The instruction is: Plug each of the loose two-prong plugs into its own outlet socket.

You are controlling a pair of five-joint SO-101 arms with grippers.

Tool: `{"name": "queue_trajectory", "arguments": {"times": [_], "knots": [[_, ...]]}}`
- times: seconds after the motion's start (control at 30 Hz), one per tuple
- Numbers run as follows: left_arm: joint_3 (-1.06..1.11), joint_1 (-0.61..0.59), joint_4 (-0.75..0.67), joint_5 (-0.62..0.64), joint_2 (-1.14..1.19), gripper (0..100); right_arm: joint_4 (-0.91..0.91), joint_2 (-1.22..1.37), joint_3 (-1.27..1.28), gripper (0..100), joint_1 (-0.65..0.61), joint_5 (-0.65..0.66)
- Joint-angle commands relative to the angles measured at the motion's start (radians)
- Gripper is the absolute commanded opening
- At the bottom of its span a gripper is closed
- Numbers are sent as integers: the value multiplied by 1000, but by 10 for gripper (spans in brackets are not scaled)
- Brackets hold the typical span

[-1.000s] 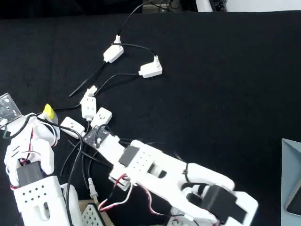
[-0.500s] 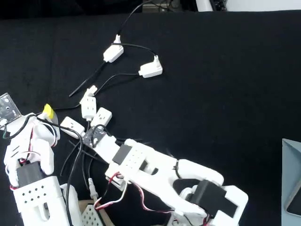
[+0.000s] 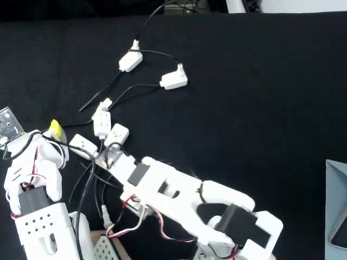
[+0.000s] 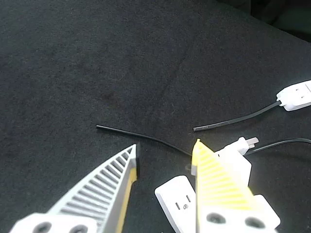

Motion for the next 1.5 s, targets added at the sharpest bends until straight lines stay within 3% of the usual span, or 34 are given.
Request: {"name": "queue_trajectory", "arguments": {"times": [0.0,0.37,0.53,0.73,0.93,1.13,1.47], "knots": [[-7,-8,-21,8,-12,188,52,-76,-56,11,104,25],[-7,-7,-21,8,-12,188,137,-404,-51,11,608,282],[-7,-5,-21,8,-12,188,69,-415,-30,11,746,324],[-7,-4,-21,8,-12,188,-153,-332,88,15,730,316],[-5,-4,-21,8,-12,188,-66,-344,68,181,723,315],[-5,-2,-21,8,-12,188,72,-418,19,184,736,315],[-5,-1,-21,6,-12,188,-35,-260,18,184,796,315]]}}
